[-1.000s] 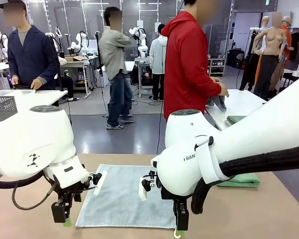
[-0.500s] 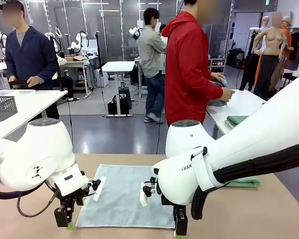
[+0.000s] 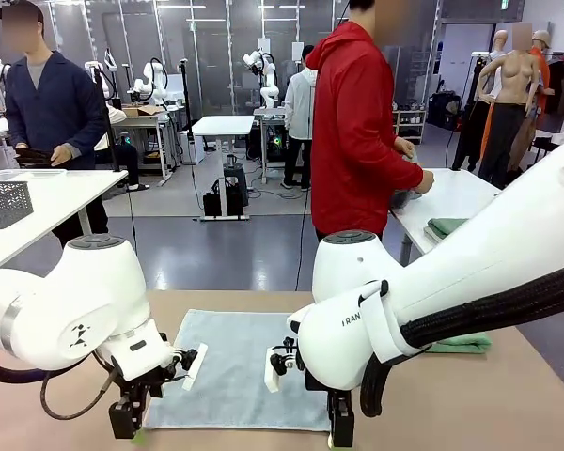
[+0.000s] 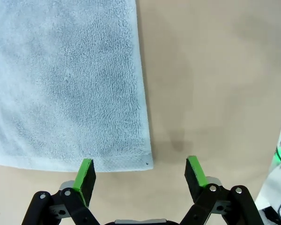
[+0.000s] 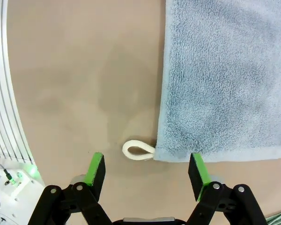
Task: Fold the towels and place them in the basket.
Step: When a person lays out a Towel with hook on the table, fold it in half twice.
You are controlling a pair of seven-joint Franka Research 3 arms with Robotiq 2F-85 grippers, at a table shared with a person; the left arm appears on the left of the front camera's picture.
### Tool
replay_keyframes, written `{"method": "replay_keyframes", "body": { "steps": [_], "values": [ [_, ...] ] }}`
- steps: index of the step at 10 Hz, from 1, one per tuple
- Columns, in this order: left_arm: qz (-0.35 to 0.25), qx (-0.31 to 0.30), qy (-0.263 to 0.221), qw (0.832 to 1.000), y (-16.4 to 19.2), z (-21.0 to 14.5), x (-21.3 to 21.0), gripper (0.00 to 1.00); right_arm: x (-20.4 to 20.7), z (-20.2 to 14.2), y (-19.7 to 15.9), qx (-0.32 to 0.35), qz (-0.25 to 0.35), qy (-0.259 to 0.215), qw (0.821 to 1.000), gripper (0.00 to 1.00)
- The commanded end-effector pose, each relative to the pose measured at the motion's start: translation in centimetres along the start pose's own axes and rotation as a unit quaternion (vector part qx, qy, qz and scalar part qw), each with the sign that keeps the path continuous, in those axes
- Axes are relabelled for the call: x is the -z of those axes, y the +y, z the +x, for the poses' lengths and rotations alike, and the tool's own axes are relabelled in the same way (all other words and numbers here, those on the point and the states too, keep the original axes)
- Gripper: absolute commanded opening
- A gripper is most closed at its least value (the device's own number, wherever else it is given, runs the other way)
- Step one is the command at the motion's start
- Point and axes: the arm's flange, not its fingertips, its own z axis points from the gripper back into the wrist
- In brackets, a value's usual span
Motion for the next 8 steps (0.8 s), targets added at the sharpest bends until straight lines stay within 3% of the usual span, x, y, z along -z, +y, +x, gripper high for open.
{"method": "replay_keyframes", "body": {
  "steps": [1, 2, 3, 4, 7, 8],
  "values": [
    [0.017, -0.015, -0.007, 1.0, 0.72, -0.04, 0.44, 0.96, 0.61, 0.36, -0.59, 0.002, -0.014, 0.006, 1.0, 0.89],
    [0.022, -0.012, -0.004, 1.0, 0.85, -0.14, 0.53, 0.96, 0.71, 0.35, -0.61, 0.0, -0.02, 0.008, 1.0, 0.89],
    [0.024, -0.005, -0.002, 1.0, 1.01, -0.15, 0.65, 0.77, 0.75, 0.3, -0.75, -0.001, -0.023, 0.008, 1.0, 0.7],
    [0.019, -0.013, -0.006, 1.0, 1.23, -0.15, 0.72, 0.84, 0.76, 0.24, -0.91, 0.003, -0.023, 0.007, 1.0, 0.7],
    [0.019, -0.02, -0.006, 1.0, 1.4, -0.1, 0.86, 0.84, 0.85, 0.15, -1.1, 0.006, -0.026, 0.009, 1.0, 0.7],
    [0.021, -0.019, -0.003, 1.0, 1.44, -0.16, 0.87, 0.76, 0.92, 0.09, -1.22, 0.007, -0.027, 0.008, 1.0, 0.5]
  ]
}}
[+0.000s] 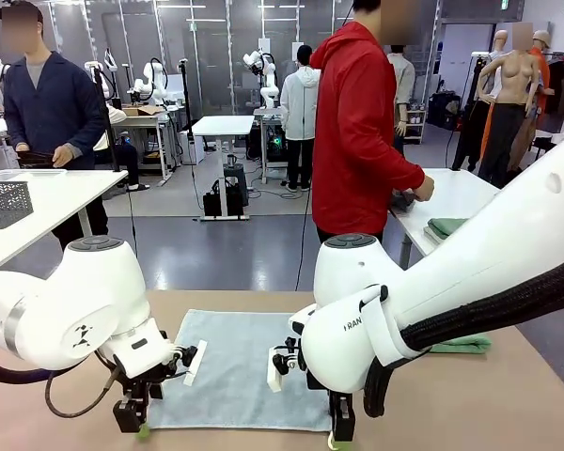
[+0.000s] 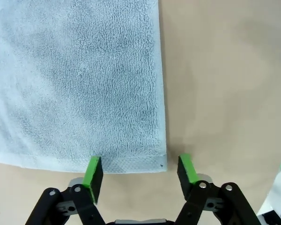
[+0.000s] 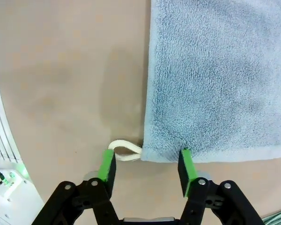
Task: Fold the towels and place them in the basket.
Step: When a person lays out a Towel with hook on the table, fold it in half twice.
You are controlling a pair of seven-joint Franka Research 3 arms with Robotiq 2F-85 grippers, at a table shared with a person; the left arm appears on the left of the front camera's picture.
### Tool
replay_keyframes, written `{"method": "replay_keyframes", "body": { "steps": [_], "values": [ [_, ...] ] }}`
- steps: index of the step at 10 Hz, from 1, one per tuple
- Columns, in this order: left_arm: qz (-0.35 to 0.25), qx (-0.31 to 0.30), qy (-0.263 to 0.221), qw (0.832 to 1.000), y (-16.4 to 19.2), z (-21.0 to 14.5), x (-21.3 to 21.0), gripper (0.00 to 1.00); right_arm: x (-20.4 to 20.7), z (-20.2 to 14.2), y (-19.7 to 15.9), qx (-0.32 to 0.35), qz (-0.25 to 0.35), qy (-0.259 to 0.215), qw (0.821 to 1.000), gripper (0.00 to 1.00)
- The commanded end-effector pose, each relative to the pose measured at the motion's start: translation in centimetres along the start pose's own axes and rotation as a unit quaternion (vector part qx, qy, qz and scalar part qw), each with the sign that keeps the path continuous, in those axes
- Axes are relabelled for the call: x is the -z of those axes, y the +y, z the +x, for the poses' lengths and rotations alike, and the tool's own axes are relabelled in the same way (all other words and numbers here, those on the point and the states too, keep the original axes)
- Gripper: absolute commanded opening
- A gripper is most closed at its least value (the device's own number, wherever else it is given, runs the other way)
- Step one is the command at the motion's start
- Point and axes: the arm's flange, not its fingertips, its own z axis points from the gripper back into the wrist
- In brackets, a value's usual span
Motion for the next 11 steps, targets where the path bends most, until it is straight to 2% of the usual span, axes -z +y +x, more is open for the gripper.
{"method": "replay_keyframes", "body": {
  "steps": [1, 4, 5, 8, 9, 10, 11],
  "values": [
    [0.008, -0.012, -0.001, 1.0, 0.69, 0.26, 0.21, 0.68, 0.41, 0.38, -0.64, 0.013, -0.013, 0.008, 1.0, 0.55],
    [0.002, -0.011, 0.0, 1.0, 0.78, 0.35, 0.18, 0.68, 0.43, 0.4, -0.72, 0.013, -0.014, 0.007, 1.0, 0.55],
    [0.003, -0.011, 0.002, 1.0, 0.83, 0.47, 0.2, 0.55, 0.36, 0.38, -0.78, 0.016, -0.015, 0.007, 1.0, 0.36],
    [-0.004, -0.012, 0.004, 1.0, 0.85, 0.43, 0.32, 0.55, 0.42, 0.3, -0.79, 0.017, -0.011, 0.004, 1.0, 0.36],
    [-0.002, -0.008, 0.008, 1.0, 0.78, 0.44, 0.36, 0.41, 0.43, 0.26, -0.78, 0.016, -0.013, 0.004, 1.0, 0.36],
    [-0.005, -0.007, 0.008, 1.0, 0.77, 0.55, 0.32, 0.36, 0.4, 0.25, -0.76, 0.018, -0.011, 0.003, 1.0, 0.16],
    [-0.007, -0.006, 0.011, 1.0, 0.74, 0.66, 0.26, 0.22, 0.37, 0.24, -0.78, 0.018, -0.008, 0.003, 1.0, 0.16]
  ]
}}
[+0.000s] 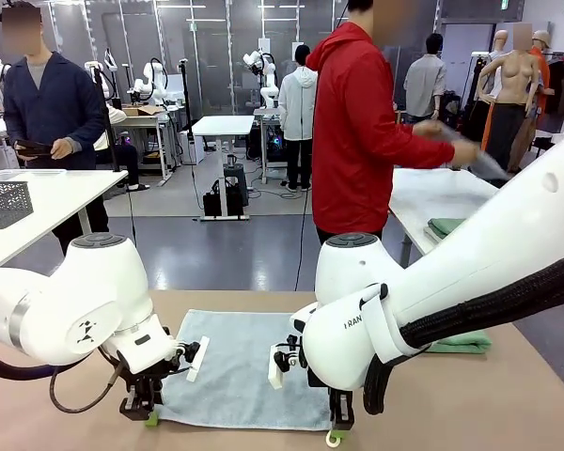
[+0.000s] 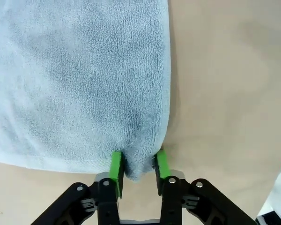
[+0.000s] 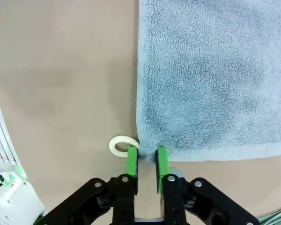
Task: Fold the towels and place them in the basket.
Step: When a person lays out a Towel with hook on the table, fold it in half twice.
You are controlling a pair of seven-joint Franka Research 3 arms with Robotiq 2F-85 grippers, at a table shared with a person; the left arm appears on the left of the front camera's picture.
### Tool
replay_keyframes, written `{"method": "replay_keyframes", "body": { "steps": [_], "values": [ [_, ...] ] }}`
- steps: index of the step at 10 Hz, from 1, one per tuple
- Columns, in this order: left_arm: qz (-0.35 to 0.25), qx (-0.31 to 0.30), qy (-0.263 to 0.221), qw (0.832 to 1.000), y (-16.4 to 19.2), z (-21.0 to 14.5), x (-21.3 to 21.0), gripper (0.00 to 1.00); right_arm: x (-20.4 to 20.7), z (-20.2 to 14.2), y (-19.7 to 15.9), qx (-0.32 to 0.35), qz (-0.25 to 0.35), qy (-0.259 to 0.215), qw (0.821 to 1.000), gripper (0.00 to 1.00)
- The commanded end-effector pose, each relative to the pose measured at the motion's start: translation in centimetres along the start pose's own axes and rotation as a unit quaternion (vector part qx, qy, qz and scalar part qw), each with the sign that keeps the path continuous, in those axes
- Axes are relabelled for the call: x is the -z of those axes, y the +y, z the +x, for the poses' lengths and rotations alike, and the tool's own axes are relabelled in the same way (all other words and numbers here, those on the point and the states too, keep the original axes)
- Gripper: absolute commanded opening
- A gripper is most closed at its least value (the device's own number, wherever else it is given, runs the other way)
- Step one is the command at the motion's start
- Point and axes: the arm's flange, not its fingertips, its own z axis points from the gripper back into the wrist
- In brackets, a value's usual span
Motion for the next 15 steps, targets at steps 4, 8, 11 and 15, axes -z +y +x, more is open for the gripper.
{"method": "replay_keyframes", "body": {
  "steps": [4, 8, 11, 15],
  "values": [
    [-0.008, -0.002, 0.022, 1.0, 0.1, 0.5, 0.1, 0.0, 0.2, 0.5, -0.2, 0.008, -0.008, 0.006, 1.0, 0.0],
    [-0.014, 0.004, 0.023, 1.0, 0.1, 0.6, -0.2, 0.0, 0.0, 0.7, 0.0, 0.002, -0.01, 0.013, 1.0, 0.0],
    [-0.007, 0.008, 0.007, 1.0, 0.0, 0.4, -0.2, 0.04, -0.1, 0.2, 0.0, -0.002, -0.003, 0.004, 1.0, 0.0],
    [0.0, -0.001, 0.003, 1.0, 0.0, 0.8, -0.7, 0.06, -0.6, 0.2, -0.4, -0.002, 0.004, 0.004, 1.0, 0.08]
  ]
}}
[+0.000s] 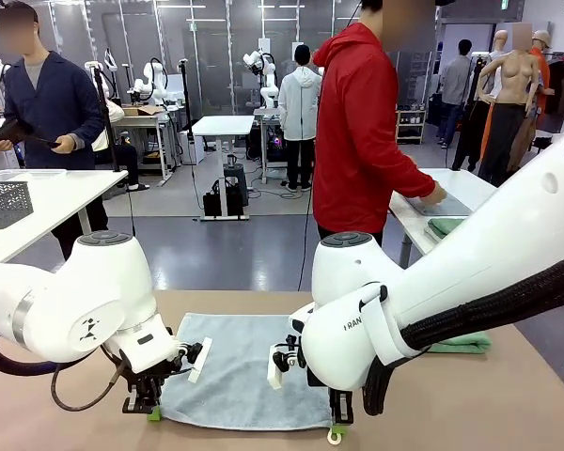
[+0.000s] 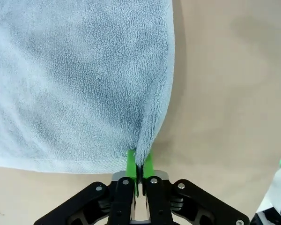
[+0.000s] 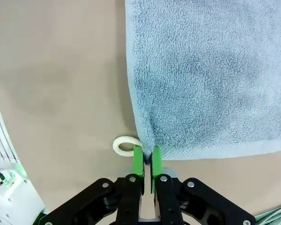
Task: Fold the towels and place them in the basket.
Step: When a person lays out a Towel with hook on the table, fold it in half twice.
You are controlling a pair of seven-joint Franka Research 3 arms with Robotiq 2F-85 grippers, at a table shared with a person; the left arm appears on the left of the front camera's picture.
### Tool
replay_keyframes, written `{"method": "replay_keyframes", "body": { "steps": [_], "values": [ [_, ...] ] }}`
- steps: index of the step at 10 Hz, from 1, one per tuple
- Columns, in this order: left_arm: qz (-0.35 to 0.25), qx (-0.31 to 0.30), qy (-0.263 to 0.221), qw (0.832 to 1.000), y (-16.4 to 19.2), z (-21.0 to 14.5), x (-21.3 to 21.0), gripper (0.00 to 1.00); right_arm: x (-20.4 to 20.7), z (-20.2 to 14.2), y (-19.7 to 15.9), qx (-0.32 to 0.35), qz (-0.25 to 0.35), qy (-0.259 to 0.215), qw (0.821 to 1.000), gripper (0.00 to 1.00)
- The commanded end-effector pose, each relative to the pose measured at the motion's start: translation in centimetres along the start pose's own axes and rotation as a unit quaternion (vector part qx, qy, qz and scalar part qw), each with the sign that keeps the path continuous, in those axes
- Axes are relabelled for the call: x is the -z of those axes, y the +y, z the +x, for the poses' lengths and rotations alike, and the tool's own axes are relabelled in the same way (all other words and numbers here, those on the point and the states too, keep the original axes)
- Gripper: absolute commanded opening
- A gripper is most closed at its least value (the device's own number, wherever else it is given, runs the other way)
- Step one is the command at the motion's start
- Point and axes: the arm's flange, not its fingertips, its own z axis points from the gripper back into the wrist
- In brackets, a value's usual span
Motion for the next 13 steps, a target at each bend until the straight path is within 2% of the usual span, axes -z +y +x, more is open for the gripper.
{"method": "replay_keyframes", "body": {
  "steps": [1, 5, 9, 10, 13],
  "values": [
    [0.014, -0.006, -0.005, 1.0, -0.1, 1.0, -1.7, 0.06, -1.6, 0.1, -0.7, -0.009, 0.011, -0.017, 1.0, 0.08],
    [0.046, 0.007, -0.007, 0.999, 0.2, 2.6, -6.3, 0.06, -5.7, 0.8, -2.3, -0.014, -0.01, -0.013, 1.0, 0.08],
    [0.056, 0.008, -0.016, 0.998, 0.5, 2.4, -6.8, 0.06, -6.5, 0.7, -1.8, -0.033, -0.004, -0.018, 0.999, 0.08],
    [0.056, 0.008, -0.016, 0.998, 0.5, 2.4, -6.8, 0.06, -6.6, 1.3, -2.3, -0.006, -0.02, -0.017, 1.0, 0.08],
    [0.056, 0.008, -0.016, 0.998, 0.5, 2.4, -6.8, 0.06, -6.6, 1.3, -2.3, -0.006, -0.02, -0.017, 1.0, 0.08]
  ]
}}
